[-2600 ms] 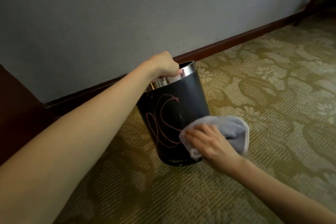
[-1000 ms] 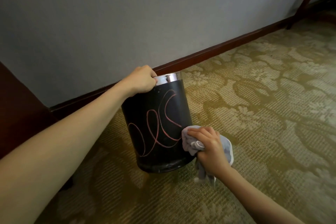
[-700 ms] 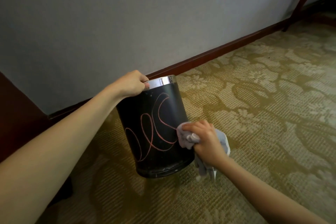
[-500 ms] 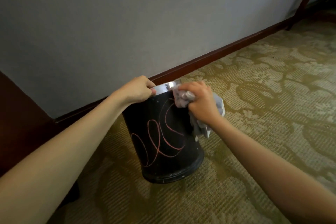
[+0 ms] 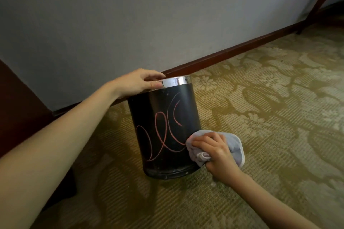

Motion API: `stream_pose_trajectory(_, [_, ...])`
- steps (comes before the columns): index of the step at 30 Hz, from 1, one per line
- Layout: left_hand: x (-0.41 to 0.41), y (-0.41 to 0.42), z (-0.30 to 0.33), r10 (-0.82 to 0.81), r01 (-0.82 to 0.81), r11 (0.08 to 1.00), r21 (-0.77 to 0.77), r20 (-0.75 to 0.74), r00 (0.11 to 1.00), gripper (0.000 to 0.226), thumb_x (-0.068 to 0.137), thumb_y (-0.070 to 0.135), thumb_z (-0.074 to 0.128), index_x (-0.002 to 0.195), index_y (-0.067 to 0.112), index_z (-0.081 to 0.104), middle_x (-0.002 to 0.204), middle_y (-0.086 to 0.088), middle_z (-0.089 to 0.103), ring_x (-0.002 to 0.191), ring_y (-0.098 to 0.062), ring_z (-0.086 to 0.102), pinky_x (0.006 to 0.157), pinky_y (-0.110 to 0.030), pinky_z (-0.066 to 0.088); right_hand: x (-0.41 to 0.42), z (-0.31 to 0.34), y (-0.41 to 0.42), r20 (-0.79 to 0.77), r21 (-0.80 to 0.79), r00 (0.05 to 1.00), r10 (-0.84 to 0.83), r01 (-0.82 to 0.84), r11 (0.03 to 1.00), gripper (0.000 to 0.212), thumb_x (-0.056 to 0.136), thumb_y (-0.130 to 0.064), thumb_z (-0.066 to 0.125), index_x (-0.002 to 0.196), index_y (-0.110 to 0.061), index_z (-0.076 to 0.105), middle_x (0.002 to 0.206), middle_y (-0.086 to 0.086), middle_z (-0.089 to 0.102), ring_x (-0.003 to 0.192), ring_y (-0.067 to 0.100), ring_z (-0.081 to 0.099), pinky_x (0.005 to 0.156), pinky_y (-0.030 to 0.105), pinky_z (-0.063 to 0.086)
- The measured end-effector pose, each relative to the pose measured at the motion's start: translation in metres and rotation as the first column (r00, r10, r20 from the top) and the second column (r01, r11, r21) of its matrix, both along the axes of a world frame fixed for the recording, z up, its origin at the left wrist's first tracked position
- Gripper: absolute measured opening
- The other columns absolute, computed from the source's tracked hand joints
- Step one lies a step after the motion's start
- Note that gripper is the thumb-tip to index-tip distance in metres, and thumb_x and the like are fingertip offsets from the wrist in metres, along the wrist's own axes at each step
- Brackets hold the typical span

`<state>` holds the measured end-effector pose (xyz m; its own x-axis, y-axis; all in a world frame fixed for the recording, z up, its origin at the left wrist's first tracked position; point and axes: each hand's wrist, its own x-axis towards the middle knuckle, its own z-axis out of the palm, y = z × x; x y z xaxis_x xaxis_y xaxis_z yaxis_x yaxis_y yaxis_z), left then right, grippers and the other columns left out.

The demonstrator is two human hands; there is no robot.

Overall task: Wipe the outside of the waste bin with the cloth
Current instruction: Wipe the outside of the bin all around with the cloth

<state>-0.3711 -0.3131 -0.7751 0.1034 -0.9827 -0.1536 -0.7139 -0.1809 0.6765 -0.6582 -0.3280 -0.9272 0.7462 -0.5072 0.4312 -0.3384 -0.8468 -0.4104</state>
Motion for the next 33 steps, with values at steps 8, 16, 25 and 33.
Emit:
stream_pose_trajectory(8, [0.017, 0.023, -0.021, 0.193, -0.207, 0.965, -0.160, -0.102, 0.976, 0.033, 0.097, 0.005, 0.040, 0.121, 0.015, 0.061, 0.104, -0.003, 0.066, 0.094, -0.004, 0.056, 0.075, -0.006, 0.035, 0.014, 0.002, -0.003, 0.016, -0.010, 1.000, 0.006, -0.006, 1.000, 0.046, 0.056, 0.000, 0.061, 0.099, -0.010, 0.073, 0.099, -0.003, 0.069, 0.092, 0.016, 0.045, 0.074, 0.041, 0.042])
stream_pose_trajectory(16, [0.013, 0.019, -0.028, 0.275, -0.284, 0.941, -0.186, -0.072, 0.959, 0.034, 0.093, -0.002, 0.044, 0.116, 0.012, 0.066, 0.100, 0.000, 0.068, 0.106, -0.014, 0.059, 0.091, -0.021, 0.037, 0.010, 0.003, -0.004, -0.009, -0.046, 1.000, 0.015, -0.015, 0.999, 0.047, 0.056, 0.002, 0.064, 0.099, -0.014, 0.072, 0.097, -0.010, 0.067, 0.092, 0.015, 0.047, 0.075, 0.040, 0.042])
stream_pose_trajectory(25, [0.001, 0.010, -0.032, 0.264, -0.268, 0.944, -0.193, -0.046, 0.963, 0.040, 0.089, -0.003, 0.049, 0.110, 0.024, 0.069, 0.107, 0.008, 0.065, 0.108, -0.011, 0.055, 0.088, -0.023, 0.038, 0.074, 0.090, -0.078, 0.111, -0.031, 0.991, -0.077, 0.081, 0.996, 0.047, 0.067, 0.010, 0.064, 0.102, -0.021, 0.070, 0.102, -0.009, 0.064, 0.097, 0.016, 0.046, 0.083, 0.038, 0.032])
stream_pose_trajectory(33, [0.009, 0.009, -0.032, 0.266, -0.273, 0.940, -0.205, -0.058, 0.962, 0.038, 0.090, -0.005, 0.048, 0.109, 0.019, 0.070, 0.099, 0.002, 0.070, 0.106, -0.017, 0.060, 0.097, -0.030, 0.044, -0.006, 0.003, -0.002, -0.163, -0.120, 0.968, 0.192, -0.213, 0.970, 0.029, 0.078, -0.020, 0.055, 0.101, -0.015, 0.072, 0.103, -0.006, 0.068, 0.092, 0.019, 0.050, 0.077, 0.039, 0.039])
